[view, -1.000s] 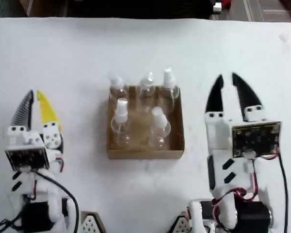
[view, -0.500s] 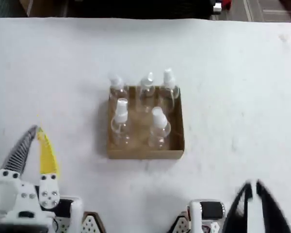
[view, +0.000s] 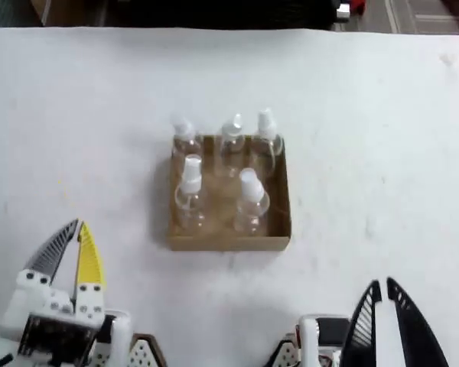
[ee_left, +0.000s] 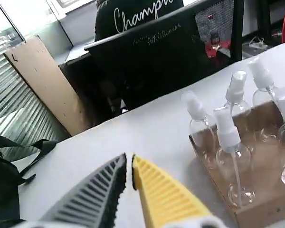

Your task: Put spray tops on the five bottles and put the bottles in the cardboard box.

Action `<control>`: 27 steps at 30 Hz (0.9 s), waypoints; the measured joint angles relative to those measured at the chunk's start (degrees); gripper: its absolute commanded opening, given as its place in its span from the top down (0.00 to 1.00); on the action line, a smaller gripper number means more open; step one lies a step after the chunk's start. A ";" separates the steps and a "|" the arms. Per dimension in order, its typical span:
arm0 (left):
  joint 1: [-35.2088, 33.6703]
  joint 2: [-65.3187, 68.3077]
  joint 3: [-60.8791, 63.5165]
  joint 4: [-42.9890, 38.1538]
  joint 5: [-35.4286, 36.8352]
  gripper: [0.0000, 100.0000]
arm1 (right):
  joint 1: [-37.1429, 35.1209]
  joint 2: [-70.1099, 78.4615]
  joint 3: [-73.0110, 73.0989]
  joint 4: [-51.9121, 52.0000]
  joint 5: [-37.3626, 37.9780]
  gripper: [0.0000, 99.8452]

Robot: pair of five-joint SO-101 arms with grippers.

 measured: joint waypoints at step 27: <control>-7.47 0.79 56.88 -38.59 0.00 0.98 | 0.44 0.00 76.92 -36.48 5.98 0.98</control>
